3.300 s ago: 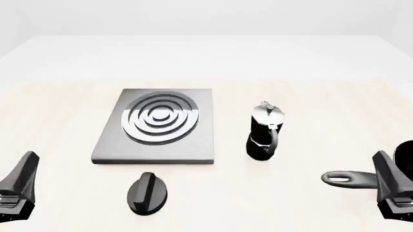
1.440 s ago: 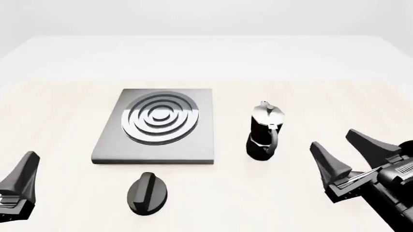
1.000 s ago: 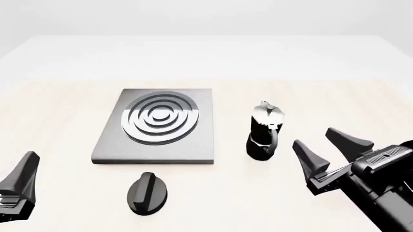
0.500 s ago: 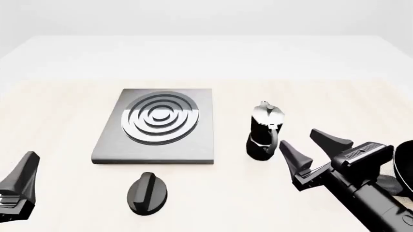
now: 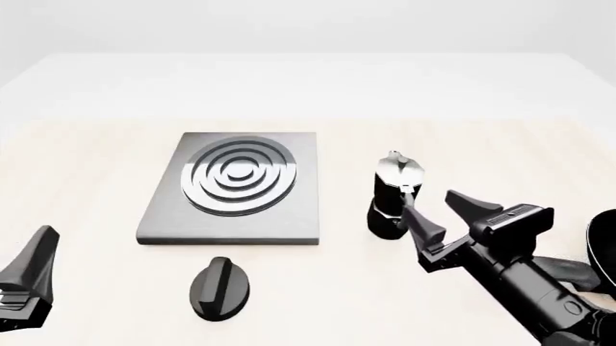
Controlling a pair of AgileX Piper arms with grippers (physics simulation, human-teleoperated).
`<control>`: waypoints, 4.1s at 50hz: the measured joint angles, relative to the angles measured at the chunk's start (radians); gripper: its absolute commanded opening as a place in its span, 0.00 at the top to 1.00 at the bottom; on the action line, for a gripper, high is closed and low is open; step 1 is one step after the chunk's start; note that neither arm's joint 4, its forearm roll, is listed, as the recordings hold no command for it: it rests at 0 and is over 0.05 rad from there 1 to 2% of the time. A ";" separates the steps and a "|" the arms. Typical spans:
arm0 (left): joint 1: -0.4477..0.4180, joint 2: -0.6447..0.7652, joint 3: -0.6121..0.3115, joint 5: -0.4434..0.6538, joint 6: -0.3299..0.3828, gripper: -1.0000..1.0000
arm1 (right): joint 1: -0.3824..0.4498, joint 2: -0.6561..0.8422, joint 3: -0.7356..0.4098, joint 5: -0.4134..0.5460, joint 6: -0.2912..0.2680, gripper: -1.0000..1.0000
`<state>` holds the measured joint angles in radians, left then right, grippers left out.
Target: Put the moka pot on the stove.
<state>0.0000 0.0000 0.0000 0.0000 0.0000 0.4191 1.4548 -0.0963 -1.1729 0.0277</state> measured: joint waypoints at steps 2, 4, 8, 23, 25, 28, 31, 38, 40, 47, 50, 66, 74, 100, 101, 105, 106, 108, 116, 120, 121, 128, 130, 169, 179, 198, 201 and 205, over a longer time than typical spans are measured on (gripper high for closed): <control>0.000 0.000 0.000 0.000 0.000 0.00 | 0.000 0.014 -0.004 -0.007 0.002 0.00; 0.000 0.000 0.000 0.000 0.000 0.00 | -0.001 0.028 -0.009 -0.013 0.004 0.00; 0.000 0.000 0.000 0.000 0.000 0.00 | -0.003 0.053 -0.016 -0.024 0.006 0.00; 0.000 0.000 0.000 0.000 0.000 0.00 | -0.013 0.125 -0.043 -0.040 0.016 0.00; 0.000 0.000 0.000 0.000 0.000 0.00 | -0.013 0.133 -0.047 -0.041 0.017 0.00; 0.000 0.000 0.000 0.000 0.000 0.00 | -0.012 0.145 -0.053 -0.042 0.020 0.00; 0.000 0.000 0.000 0.000 0.000 0.00 | -0.011 0.158 -0.060 -0.043 0.023 0.00; 0.000 0.000 0.000 0.000 0.000 0.00 | -0.007 0.185 -0.073 -0.045 0.029 0.00; 0.000 0.000 0.000 0.000 0.000 0.00 | -0.006 0.192 -0.076 -0.045 0.031 0.00; 0.000 0.000 0.000 0.000 0.000 0.00 | -0.003 0.214 -0.086 -0.046 0.038 0.00; 0.000 0.000 0.000 0.000 0.000 0.00 | -0.001 0.224 -0.090 -0.046 0.041 0.00; 0.000 0.000 0.000 0.000 0.000 0.00 | 0.003 0.263 -0.110 -0.047 0.050 1.00; 0.000 0.000 0.000 0.000 0.000 0.00 | 0.003 0.262 -0.109 -0.047 0.048 1.00; 0.000 0.000 0.000 0.000 0.000 0.00 | -0.021 0.084 -0.068 0.025 -0.020 1.00; 0.000 0.000 0.000 0.000 0.000 0.00 | -0.021 0.078 -0.068 0.030 -0.022 1.00; 0.000 0.000 0.000 0.000 0.000 0.00 | -0.022 0.051 -0.072 0.052 -0.029 1.00; 0.000 0.000 0.000 0.000 0.000 0.00 | -0.022 0.043 -0.074 0.058 -0.030 1.00; 0.000 0.000 0.000 0.000 0.000 0.00 | -0.022 0.028 -0.078 0.071 -0.033 1.00; 0.000 0.000 0.000 0.000 0.000 0.00 | -0.018 -0.028 -0.092 0.118 -0.036 1.00; 0.000 0.000 0.000 0.000 0.000 0.00 | -0.016 -0.057 -0.097 0.141 -0.036 1.00; 0.000 0.000 0.000 0.000 0.000 0.00 | -0.016 -0.064 -0.099 0.146 -0.037 1.00; 0.000 0.000 0.000 0.000 0.000 0.00 | -0.014 -0.112 -0.108 0.186 -0.036 1.00; 0.000 0.000 0.000 0.000 0.000 0.00 | -0.013 -0.125 -0.112 0.199 -0.036 1.00; 0.000 0.000 0.000 0.000 0.000 0.00 | 0.012 -0.233 -0.239 0.387 -0.052 1.00; 0.000 0.000 0.000 0.000 0.000 0.00 | 0.027 -0.224 -0.293 0.422 -0.057 1.00; 0.000 0.000 0.000 0.000 0.000 0.00 | 0.060 -0.163 -0.380 0.435 -0.066 1.00; 0.000 0.000 0.000 0.000 0.000 0.00 | 0.067 -0.153 -0.392 0.433 -0.067 1.00; 0.000 0.000 0.000 0.000 0.000 0.00 | 0.075 -0.136 -0.409 0.429 -0.067 1.00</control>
<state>0.0000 0.0000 0.0000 0.0000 0.0000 0.4936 1.3189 -0.5051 -0.7441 -0.0389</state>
